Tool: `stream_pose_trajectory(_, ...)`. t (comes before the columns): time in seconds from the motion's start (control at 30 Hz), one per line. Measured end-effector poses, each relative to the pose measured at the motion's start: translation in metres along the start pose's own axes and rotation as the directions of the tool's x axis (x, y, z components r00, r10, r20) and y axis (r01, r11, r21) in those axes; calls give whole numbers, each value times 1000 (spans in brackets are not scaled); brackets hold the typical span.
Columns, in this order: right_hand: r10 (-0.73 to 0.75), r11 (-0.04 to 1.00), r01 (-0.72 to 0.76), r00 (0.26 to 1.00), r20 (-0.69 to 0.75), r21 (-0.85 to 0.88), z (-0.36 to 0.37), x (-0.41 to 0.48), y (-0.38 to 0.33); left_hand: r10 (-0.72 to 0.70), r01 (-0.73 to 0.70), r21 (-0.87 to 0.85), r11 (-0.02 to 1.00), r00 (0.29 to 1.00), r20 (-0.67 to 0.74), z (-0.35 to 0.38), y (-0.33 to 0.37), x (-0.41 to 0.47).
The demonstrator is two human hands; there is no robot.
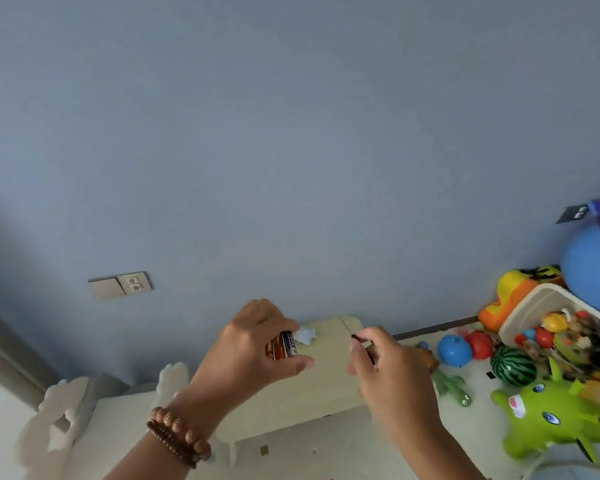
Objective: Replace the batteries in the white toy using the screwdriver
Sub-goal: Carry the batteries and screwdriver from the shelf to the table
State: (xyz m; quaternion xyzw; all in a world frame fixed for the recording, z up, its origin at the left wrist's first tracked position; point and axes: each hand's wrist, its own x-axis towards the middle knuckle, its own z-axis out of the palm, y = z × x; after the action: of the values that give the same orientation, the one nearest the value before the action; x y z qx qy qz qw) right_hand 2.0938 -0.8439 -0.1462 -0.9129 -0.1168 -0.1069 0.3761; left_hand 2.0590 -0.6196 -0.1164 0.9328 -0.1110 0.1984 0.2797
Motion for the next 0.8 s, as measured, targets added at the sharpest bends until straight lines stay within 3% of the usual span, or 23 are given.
stream_pose_trajectory(0.3, -59, 998, 56, 987, 147, 27, 83, 130, 78, -142, 143, 49, 988, 989, -29, 85, -79, 86)
stream_pose_trajectory(0.4, -36, 998, 25, 980, 193, 63, 134, 154, 119, -178, 177, 25, 984, 984, 24, 132, -127, 95)
stream_pose_trajectory(0.6, 74, 996, -85, 972, 222, 41, 275, 163, 235, -180, 178, 23, 984, 982, 64, 276, -254, 77)
stream_pose_trajectory(0.8, 151, 986, -129, 960, 236, -106, 423, 134, 366, -150, 143, 67, 987, 981, 125, 445, -384, 8)
